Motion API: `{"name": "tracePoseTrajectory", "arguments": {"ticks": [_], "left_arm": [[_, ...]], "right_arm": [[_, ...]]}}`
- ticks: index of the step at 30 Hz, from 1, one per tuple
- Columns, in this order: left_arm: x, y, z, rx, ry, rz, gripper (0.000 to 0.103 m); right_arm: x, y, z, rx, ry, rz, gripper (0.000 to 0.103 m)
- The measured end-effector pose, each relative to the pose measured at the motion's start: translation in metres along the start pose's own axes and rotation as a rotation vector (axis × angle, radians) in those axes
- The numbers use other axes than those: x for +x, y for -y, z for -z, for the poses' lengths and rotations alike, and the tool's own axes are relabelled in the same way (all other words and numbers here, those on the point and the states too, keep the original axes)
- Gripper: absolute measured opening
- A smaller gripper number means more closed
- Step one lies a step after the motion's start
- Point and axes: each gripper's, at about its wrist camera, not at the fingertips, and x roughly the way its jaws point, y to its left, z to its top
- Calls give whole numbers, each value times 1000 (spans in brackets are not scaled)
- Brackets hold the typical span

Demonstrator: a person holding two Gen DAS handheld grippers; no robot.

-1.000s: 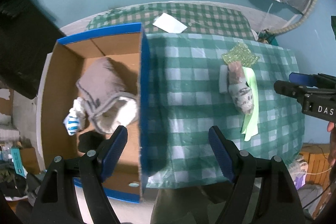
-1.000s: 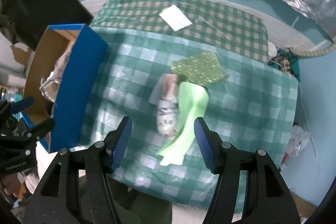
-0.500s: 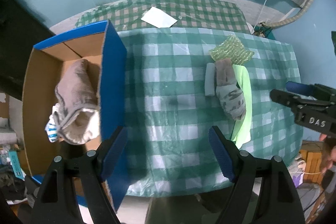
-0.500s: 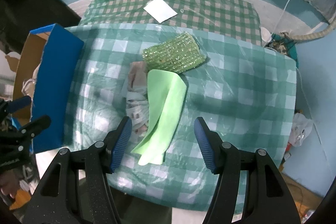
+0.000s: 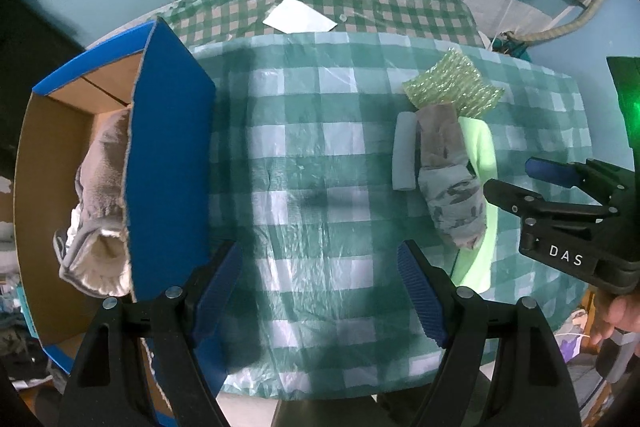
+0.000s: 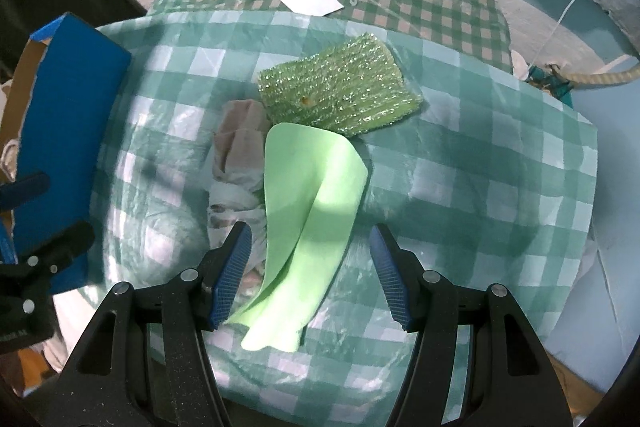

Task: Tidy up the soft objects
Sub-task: 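Grasp the tan-and-grey cloth bundle with the left gripper while the right grasps the light green foam sheet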

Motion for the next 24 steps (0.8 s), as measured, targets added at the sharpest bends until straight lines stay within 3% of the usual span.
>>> {"name": "tracePoseTrajectory", "arguments": {"ticks": [17,24], "left_arm": [[12,-2,-10,-21,-25,6,81],[15,-2,-10,-18,-34,4,81]], "right_arm": [[21,-18,-7,-3,-28,-54,66],[11,6,-9,117,8,-47,66]]}}
